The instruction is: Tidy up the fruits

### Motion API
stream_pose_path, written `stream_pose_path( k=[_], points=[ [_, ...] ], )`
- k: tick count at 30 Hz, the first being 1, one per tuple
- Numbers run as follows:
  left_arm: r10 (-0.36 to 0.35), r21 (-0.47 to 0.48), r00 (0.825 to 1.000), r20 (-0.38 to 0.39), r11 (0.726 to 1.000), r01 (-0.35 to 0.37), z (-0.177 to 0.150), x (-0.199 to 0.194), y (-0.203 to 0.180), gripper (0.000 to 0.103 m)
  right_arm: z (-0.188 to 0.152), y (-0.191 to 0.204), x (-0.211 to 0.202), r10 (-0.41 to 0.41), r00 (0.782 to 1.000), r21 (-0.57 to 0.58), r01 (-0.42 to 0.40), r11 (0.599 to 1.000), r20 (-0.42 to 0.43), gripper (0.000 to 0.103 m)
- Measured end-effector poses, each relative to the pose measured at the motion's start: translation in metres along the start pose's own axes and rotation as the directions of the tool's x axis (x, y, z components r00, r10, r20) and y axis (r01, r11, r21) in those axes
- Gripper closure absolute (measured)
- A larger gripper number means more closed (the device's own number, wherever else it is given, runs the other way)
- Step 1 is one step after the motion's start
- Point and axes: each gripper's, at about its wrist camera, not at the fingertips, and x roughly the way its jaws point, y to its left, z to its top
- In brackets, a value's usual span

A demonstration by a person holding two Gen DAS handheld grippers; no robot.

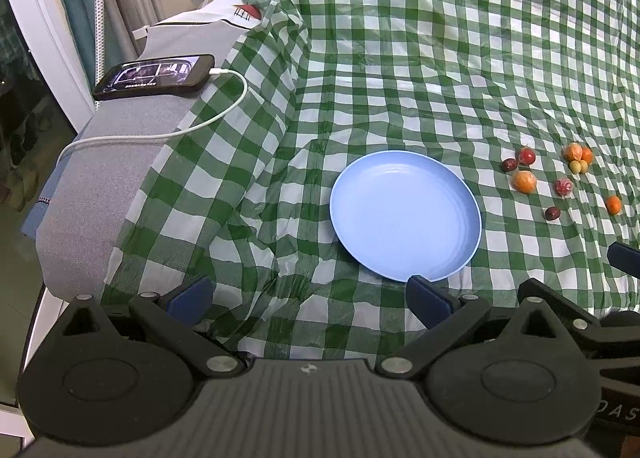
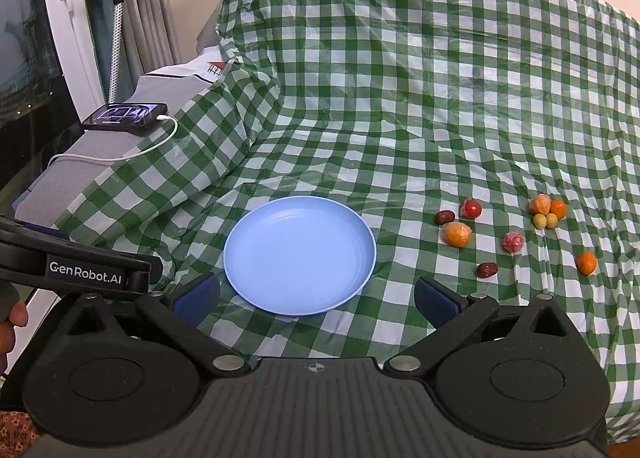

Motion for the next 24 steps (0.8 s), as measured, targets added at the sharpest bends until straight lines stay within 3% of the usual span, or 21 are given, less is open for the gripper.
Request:
stream_pose_path(
  k=[12,17,24],
  points=[
    [0.009,0.024,1.0,-0.016,1.0,-0.009,0.001,0.005,-0.005,0.0,-0.004,-0.003,0.005,0.004,1.0,0.017,-0.004,1.0,-0.001,0.001],
    [-0.003,0.041,1.0,-0.021,0.999,0.004,0.003,0.008,-0.011,0.0,-0.007,-0.014,0.008,-0.011,0.998,0.068,0.007,0.998,0.061,0.001],
    [-0.06,0.044,0.998,-0.03,0.997,0.061,0.022,0.023,-0.039,0.0,-0.014,-0.066,0.018,-0.191,0.975,0.183,0.168,0.969,0.113,0.001]
  ],
)
